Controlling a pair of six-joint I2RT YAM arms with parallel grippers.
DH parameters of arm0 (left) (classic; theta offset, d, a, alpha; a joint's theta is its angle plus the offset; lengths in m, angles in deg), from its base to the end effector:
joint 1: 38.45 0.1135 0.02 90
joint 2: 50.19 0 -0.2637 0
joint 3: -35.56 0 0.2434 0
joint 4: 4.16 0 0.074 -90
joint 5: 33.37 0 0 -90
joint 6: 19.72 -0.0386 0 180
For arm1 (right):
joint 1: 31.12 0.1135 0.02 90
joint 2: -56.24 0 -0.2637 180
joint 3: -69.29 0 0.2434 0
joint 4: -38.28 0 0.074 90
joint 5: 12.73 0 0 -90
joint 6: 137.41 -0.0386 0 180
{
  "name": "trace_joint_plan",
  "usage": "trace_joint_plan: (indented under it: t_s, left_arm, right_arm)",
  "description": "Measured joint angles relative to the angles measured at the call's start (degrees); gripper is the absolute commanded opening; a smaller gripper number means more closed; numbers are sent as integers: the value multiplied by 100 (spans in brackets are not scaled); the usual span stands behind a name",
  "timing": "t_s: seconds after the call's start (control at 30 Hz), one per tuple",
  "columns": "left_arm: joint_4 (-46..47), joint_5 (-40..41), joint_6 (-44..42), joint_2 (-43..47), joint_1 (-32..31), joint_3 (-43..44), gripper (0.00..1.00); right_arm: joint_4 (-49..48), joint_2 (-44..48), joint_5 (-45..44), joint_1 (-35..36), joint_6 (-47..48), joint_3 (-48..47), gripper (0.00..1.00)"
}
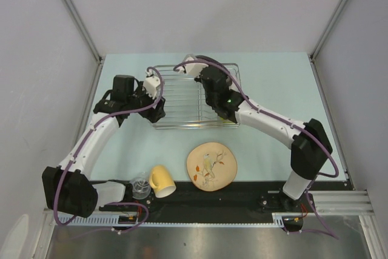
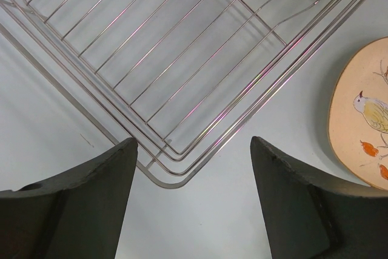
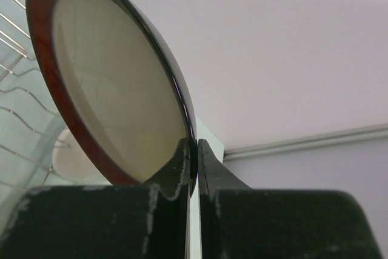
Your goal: Load the mixed dishes into the dish rack
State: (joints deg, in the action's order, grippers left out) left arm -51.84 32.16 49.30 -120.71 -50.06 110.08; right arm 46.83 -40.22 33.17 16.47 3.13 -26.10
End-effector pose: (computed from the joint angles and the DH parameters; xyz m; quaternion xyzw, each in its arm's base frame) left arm 0.2454 -0.0667 0.3037 0.3321 0.8390 -0.1628 0.3990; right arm 0.2851 0.2723 0.3540 -0.3762 0.6469 -0.3021 0.5905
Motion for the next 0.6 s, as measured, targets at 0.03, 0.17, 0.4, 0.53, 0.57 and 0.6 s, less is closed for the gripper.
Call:
trace_joint_plan:
  t_s: [0.03,0.17,0.4,0.53,0.57,0.6]
  left_arm:
    - [22,-9,0,-4,9,-17,80]
    - [114,-39,2,-22,52,-107,80]
    - [153,-118,2,-55,151,-190,80]
    - [166,-136,4,-57,162,-219,80]
    - [168,-138,4,-59,164,-223,80]
    - [179,-142,7,-57,170,-232,80]
  right_arm:
    - [-186,-125,52,0,186,0,0]
    - [-612,-433,304,-11,695,0,0]
    - [-822,-479,785,-81,1152,0,0]
    - [-935,-452,1172,-184,1272,85,0]
    - [-935,-439,1287,-219,1296,116,0]
    - [-907,-413,1412,-251,1314,162,0]
